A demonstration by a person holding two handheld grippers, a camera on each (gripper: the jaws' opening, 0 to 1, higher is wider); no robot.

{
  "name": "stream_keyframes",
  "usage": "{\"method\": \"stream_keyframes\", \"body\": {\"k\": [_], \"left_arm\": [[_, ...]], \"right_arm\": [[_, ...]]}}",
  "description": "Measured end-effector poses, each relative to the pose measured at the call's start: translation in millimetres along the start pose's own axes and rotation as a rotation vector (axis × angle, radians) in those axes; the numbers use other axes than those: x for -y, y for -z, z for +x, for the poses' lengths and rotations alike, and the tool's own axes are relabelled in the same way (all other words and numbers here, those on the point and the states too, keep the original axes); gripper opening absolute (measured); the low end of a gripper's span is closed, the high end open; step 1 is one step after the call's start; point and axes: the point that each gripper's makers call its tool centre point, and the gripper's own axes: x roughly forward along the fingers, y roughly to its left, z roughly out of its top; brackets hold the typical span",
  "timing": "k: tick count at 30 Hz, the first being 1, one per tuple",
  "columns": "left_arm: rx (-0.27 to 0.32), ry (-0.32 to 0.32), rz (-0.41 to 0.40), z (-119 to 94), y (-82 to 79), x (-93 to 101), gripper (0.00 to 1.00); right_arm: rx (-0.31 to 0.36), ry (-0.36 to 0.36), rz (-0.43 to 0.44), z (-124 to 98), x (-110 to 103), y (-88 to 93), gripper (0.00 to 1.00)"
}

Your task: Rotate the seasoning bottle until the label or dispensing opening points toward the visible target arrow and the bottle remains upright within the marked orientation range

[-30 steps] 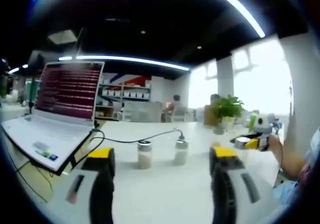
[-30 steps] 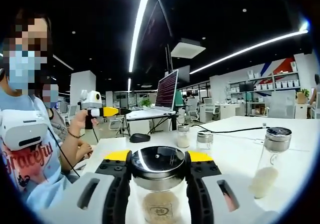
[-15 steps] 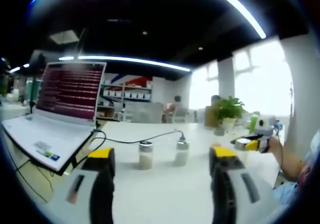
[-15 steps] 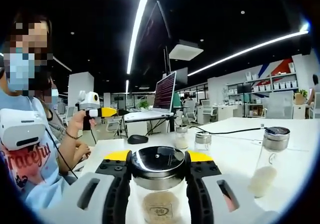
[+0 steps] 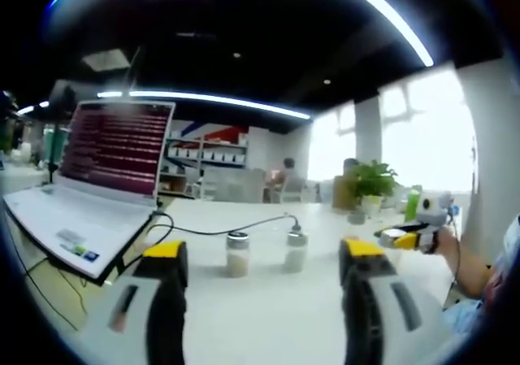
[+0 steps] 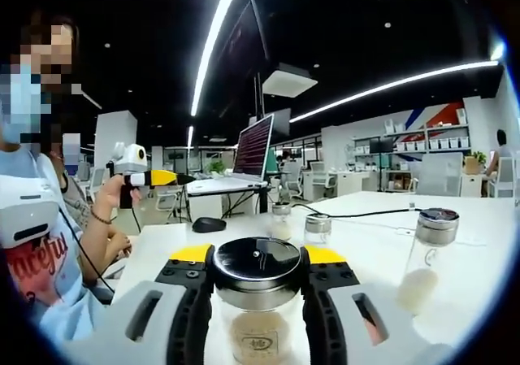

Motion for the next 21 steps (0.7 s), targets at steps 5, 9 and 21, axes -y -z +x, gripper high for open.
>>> {"method": "stream_keyframes", "body": {"k": [5, 9, 21], "left_arm": [[-0.001, -0.001, -0.002, 0.4, -0.1, -0.6, 0.81], [-0.001, 0.002, -0.001, 0.2, -0.4, 0.2, 0.81], [0.004, -0.007, -0.005, -0.7, -1.4, -1.4, 0.80]], "right_arm": [[-0.003, 0.032, 0.003, 1.1, 2.3, -0.1, 0.42], [-0.007, 0.054, 0.006, 1.6, 3.0, -0.2, 0.42], [-0.017, 0.157, 0.001, 2.9, 6.8, -0.1, 0.42]]}}
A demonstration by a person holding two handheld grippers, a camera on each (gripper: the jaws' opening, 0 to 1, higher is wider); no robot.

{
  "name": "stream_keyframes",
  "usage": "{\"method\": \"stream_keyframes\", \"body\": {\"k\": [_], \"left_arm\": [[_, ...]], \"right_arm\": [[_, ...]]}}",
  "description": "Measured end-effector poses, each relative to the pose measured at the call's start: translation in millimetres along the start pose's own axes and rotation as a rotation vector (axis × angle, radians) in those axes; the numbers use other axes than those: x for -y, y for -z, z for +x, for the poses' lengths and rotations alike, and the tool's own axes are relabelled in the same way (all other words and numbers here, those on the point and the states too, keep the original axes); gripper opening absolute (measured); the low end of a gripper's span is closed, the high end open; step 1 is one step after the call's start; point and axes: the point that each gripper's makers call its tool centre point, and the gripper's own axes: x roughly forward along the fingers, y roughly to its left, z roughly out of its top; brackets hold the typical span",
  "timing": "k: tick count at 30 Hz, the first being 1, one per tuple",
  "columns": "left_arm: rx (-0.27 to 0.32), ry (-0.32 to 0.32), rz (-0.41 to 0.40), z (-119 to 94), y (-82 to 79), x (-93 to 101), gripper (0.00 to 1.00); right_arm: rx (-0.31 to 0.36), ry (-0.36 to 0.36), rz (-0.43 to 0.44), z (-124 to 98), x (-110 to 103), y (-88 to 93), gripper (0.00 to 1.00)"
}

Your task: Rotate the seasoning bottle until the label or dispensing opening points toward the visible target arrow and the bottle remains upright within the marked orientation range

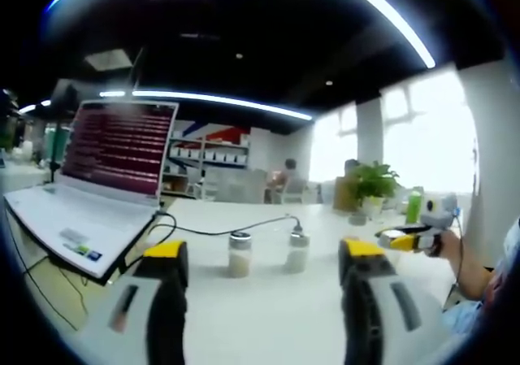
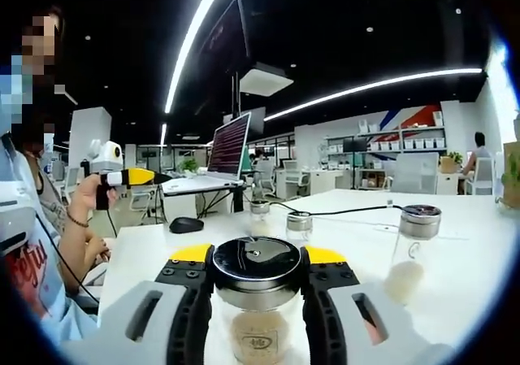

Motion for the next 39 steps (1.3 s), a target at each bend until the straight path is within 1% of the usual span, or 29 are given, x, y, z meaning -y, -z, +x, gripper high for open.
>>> {"method": "stream_keyframes", "body": {"k": [3, 5, 10, 13, 18, 21, 25, 33, 39], "left_arm": [[0.001, -0.003, -0.002, 0.4, -0.3, -0.4, 0.80], [-0.003, -0.005, 0.005, 0.8, 0.1, 0.1, 0.80], [-0.004, 0.017, -0.001, 0.1, 0.5, 6.5, 0.80], [-0.004, 0.022, 0.004, -0.3, 0.4, 8.6, 0.80], [-0.004, 0.027, 0.001, -2.2, 0.3, 6.6, 0.80], [0.004, 0.003, -0.008, -3.2, -1.3, 1.7, 0.80], [0.009, -0.005, -0.005, -4.6, -3.2, -0.1, 0.80], [-0.008, 0.012, -0.003, -0.8, 1.5, 2.5, 0.80], [-0.009, 0.004, -0.006, -1.8, 2.5, -0.1, 0.80]], "right_arm": [[-0.004, 0.023, 0.001, -0.5, 0.5, 0.6, 0.42], [0.010, 0.048, -0.002, -0.5, 1.4, 0.6, 0.41], [0.043, 0.077, -0.007, -1.7, 2.5, 0.3, 0.41], [0.045, 0.103, -0.005, -1.0, 3.5, -0.5, 0.41], [0.043, 0.143, -0.006, -0.4, 5.1, -0.4, 0.41], [0.059, 0.168, -0.010, -1.1, 5.6, 0.0, 0.41], [0.068, 0.203, -0.007, -0.6, 5.9, -0.5, 0.41], [0.068, 0.306, -0.006, -2.3, 9.3, -0.3, 0.41], [0.073, 0.338, -0.005, -3.6, 11.1, 0.0, 0.42]]}}
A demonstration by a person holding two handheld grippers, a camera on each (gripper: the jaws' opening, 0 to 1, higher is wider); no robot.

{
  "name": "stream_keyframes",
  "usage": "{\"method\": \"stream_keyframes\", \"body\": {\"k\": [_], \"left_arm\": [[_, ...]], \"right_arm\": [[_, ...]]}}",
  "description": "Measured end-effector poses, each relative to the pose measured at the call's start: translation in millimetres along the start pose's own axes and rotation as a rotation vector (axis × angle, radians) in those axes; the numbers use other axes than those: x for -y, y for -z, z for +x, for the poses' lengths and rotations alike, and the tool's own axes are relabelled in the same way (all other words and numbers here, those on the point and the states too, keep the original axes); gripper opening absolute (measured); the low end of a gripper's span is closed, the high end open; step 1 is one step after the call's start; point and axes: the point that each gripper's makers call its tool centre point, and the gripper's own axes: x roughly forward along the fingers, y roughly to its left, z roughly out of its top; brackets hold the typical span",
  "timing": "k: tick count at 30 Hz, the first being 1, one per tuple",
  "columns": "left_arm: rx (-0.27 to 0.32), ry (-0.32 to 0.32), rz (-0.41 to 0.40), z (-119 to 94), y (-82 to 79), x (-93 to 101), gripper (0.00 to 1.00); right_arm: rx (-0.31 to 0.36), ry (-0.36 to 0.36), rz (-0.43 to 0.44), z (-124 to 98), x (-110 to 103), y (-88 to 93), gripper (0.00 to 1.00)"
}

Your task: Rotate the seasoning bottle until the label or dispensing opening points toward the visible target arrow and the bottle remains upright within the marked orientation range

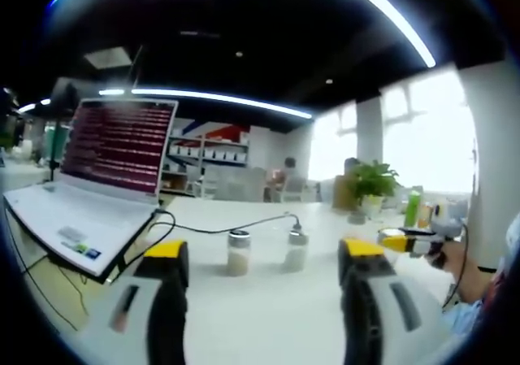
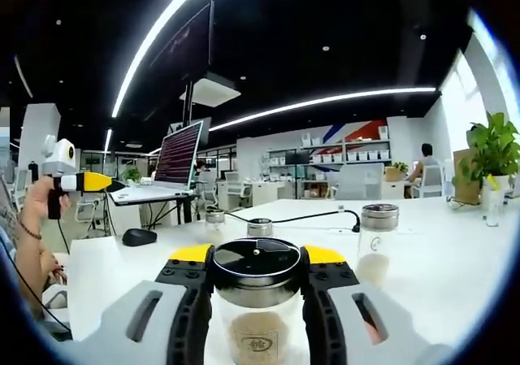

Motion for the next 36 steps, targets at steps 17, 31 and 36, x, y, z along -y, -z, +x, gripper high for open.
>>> {"method": "stream_keyframes", "body": {"k": [17, 31, 36], "left_arm": [[-0.015, 0.013, 0.015, 2.3, 3.9, 4.4, 0.80], [-0.023, 0.016, 0.016, 6.3, 6.2, 6.3, 0.79], [-0.032, 0.008, 0.014, 6.4, 9.0, 3.1, 0.79]], "right_arm": [[0.024, 0.020, -0.055, -7.7, -0.7, -10.4, 0.80], [0.020, -0.054, -0.067, -17.5, -7.6, -29.4, 0.79], [0.030, -0.089, -0.044, -19.0, -2.6, -32.4, 0.75]]}}
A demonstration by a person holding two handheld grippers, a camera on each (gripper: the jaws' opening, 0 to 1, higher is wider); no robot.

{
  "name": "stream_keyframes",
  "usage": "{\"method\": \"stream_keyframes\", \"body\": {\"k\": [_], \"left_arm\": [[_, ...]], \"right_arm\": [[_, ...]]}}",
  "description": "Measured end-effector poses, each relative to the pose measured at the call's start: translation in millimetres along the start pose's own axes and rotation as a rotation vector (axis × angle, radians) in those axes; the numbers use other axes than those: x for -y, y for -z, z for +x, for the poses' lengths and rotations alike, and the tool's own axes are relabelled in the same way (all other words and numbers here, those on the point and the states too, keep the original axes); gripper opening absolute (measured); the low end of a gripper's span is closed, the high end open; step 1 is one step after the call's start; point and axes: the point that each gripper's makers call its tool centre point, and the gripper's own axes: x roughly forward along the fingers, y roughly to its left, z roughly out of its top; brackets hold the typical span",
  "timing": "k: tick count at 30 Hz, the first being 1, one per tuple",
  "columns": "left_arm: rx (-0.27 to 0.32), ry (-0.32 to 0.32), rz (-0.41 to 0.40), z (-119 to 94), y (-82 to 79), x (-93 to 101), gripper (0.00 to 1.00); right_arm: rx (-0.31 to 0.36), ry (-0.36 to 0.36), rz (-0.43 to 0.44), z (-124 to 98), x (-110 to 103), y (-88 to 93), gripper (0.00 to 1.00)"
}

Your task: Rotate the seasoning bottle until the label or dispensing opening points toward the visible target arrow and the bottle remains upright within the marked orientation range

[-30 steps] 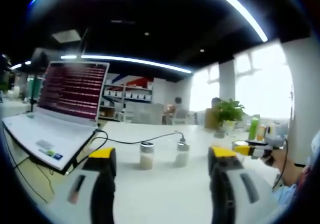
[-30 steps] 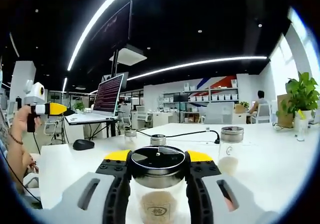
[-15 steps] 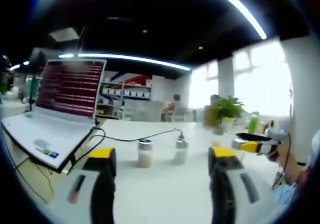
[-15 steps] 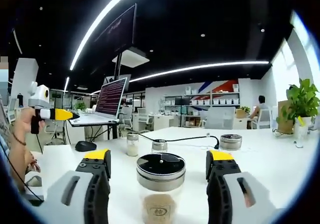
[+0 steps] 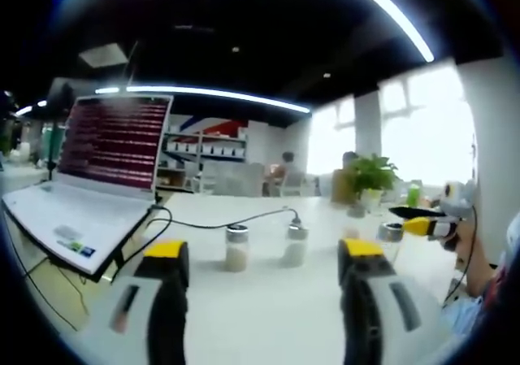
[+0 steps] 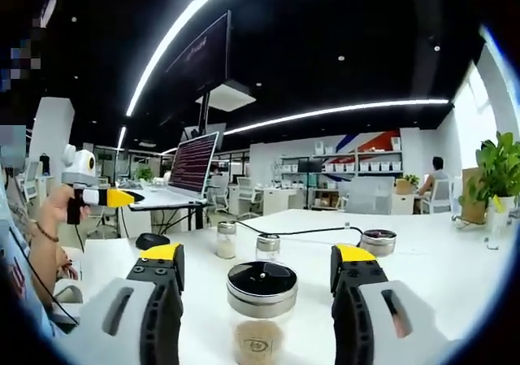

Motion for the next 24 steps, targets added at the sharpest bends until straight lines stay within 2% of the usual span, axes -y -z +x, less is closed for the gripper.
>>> {"method": "stream_keyframes", "body": {"k": [7, 10, 15, 20, 24], "left_arm": [[0.006, -0.006, -0.001, -0.4, -1.8, -0.8, 0.79], [0.004, 0.000, 0.002, -0.4, -1.6, 1.3, 0.79], [0.018, -0.006, 0.004, -4.0, -6.3, -1.0, 0.79], [0.018, -0.021, -0.001, -4.2, -6.3, -5.0, 0.79], [0.017, -0.010, 0.003, -4.1, -6.7, -2.6, 0.79]], "right_arm": [[-0.023, -0.024, -0.011, -3.1, 8.8, 0.1, 0.74], [-0.037, -0.068, -0.001, -2.2, 9.4, 3.4, 0.72], [-0.094, -0.128, -0.070, -0.7, 9.8, 12.3, 0.72], [-0.108, -0.215, -0.026, 1.9, 9.5, 17.0, 0.71], [-0.119, -0.263, -0.057, 5.6, 12.0, 21.0, 0.70]]}}
